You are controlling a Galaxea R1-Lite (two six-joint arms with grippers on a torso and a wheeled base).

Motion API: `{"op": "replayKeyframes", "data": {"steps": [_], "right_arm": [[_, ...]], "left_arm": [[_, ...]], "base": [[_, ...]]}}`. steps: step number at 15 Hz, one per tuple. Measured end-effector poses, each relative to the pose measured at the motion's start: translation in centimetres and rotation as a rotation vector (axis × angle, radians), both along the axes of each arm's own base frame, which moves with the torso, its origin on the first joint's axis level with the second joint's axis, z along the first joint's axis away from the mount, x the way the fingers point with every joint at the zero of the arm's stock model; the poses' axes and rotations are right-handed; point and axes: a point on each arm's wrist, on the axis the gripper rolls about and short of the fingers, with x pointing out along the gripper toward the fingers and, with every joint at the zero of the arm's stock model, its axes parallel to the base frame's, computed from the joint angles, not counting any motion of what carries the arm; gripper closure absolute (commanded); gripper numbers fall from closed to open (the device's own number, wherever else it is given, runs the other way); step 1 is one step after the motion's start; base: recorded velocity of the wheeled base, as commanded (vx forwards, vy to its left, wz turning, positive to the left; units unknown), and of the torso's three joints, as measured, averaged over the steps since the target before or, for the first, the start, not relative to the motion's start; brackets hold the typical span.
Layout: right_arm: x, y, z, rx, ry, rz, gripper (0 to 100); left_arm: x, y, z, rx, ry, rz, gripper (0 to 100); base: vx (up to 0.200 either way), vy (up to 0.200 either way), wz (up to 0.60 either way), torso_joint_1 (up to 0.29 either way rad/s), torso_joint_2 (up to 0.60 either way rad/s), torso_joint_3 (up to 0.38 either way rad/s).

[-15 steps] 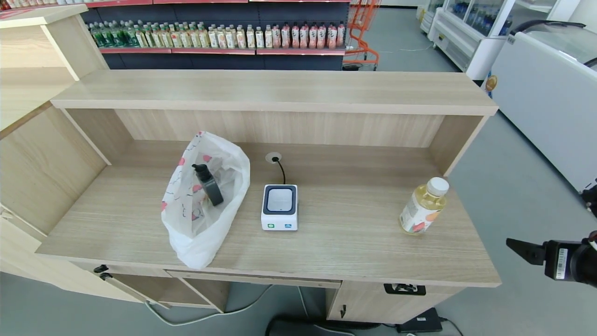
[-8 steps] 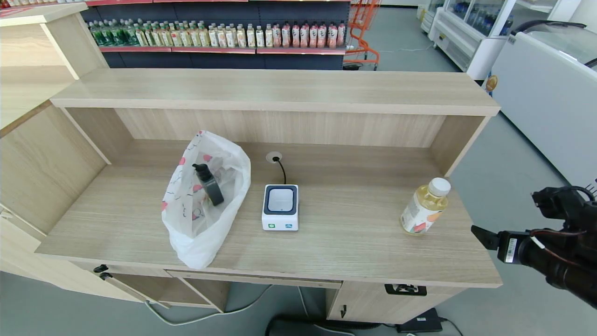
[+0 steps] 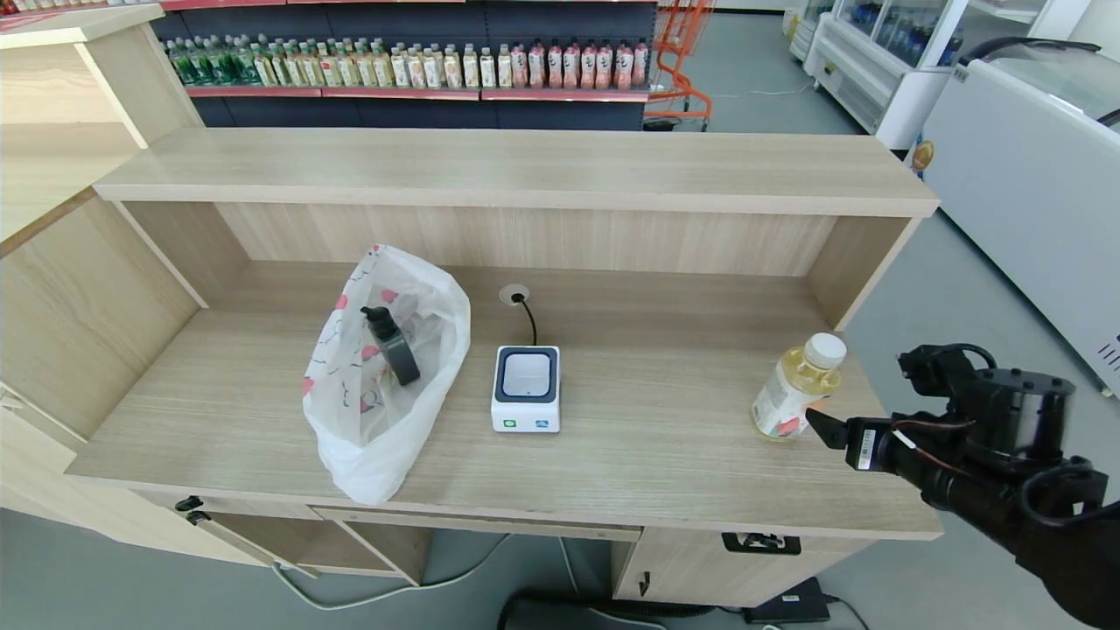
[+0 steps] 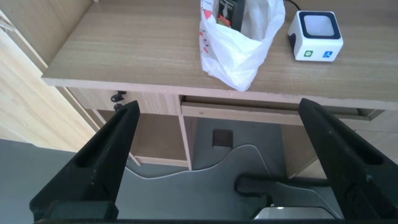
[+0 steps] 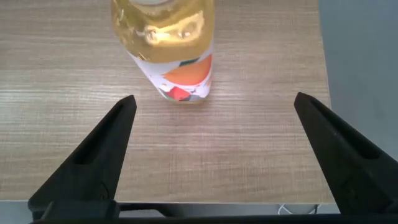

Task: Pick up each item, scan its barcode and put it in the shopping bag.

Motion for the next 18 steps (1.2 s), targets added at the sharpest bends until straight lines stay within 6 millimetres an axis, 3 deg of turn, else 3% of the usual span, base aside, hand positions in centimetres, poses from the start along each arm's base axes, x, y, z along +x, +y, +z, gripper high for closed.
{"op": "replayKeyframes", "data": {"steps": [9,18], "right_arm": [[4.5,1.3,-1.2,-0.039,-0.022,0.036,0],[7.4,3.0,-2.3,-0.080,-0.091,0.100,0]], "left_arm": [[0.0,0.0,0.0,0.000,0.000,0.000,0],[0.0,0.0,0.0,0.000,0.000,0.000,0]], "base": [[0.000,0.000,0.00,0.000,0.00,0.000],[0.000,0.000,0.00,0.000,0.00,0.000]]}}
